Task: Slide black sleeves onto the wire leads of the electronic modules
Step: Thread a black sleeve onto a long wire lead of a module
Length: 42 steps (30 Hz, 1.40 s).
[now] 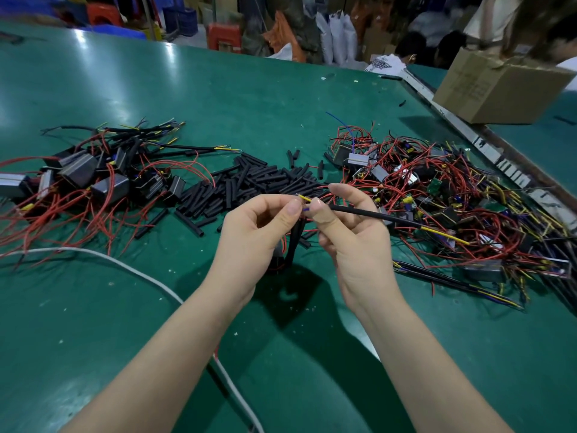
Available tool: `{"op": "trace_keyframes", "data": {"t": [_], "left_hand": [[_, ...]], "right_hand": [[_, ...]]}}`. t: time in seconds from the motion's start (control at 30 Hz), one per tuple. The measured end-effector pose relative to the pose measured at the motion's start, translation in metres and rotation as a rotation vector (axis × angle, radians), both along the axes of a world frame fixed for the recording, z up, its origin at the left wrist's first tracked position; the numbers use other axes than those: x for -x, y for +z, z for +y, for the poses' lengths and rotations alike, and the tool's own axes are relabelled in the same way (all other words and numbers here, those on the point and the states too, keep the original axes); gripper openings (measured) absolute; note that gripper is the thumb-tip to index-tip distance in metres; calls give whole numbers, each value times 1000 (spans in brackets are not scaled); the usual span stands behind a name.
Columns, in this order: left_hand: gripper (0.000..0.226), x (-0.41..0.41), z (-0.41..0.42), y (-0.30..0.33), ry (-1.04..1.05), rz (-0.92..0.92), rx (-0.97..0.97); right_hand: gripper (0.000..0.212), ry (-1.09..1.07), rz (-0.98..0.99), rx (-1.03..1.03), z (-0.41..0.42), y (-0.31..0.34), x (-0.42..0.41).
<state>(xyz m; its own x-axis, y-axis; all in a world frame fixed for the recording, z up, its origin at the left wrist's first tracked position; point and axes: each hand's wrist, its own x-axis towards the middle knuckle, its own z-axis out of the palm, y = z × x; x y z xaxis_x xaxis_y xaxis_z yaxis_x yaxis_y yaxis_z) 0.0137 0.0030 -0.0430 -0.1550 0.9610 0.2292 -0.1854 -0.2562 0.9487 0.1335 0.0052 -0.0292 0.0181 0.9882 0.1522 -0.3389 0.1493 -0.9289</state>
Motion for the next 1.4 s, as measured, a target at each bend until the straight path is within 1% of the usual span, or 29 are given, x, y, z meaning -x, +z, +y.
{"op": "trace_keyframes", "data": {"t": [0.07,0.17,0.23,0.3,0.37,0.47,0.53,0.7,0.9,1.03,1.1,1.2,1.23,1.33,1.37,1.4], "left_hand": [[11,1,1,0,9,26,-27],[7,2,1,-2,38,119,-54],[9,3,1,-3,83,255,-108],[11,4,1,-3,167,433,-219],[11,4,1,-2,253,569,-330],[12,2,0,-2,338,699,-435],[13,2,-1,-2,352,718,-453],[13,3,-2,2,307,679,-412],[10,3,-3,0,307,730,-437],[11,2,-3,-1,299,674,-410],[11,2,-3,0,291,626,-365],[9,0,-5,0,264,557,-277],[11,-1,-5,0,239,490,-216],[20,-4,-3,4,84,161,41],[23,-3,-2,5,28,85,114],[25,-1,-1,6,-21,49,162]], "right_hand": [[35,-16,23,12,0,1,2],[29,-51,37,42,1,0,2],[26,-61,45,72,2,0,1],[23,-50,35,110,3,2,0],[21,-16,9,159,5,3,-2],[18,27,-21,202,7,5,-5],[18,48,-38,211,8,7,-6],[21,83,-31,225,7,8,-6],[45,202,-15,272,7,10,-8],[36,213,52,236,6,9,-12],[37,195,52,159,6,8,-11],[31,62,-151,-61,5,3,-8],[30,-2,-231,-154,5,1,-7],[31,-135,-432,-407,3,-6,-5],[33,-158,-468,-458,3,-7,-5],[35,-176,-493,-492,3,-8,-5]]}}
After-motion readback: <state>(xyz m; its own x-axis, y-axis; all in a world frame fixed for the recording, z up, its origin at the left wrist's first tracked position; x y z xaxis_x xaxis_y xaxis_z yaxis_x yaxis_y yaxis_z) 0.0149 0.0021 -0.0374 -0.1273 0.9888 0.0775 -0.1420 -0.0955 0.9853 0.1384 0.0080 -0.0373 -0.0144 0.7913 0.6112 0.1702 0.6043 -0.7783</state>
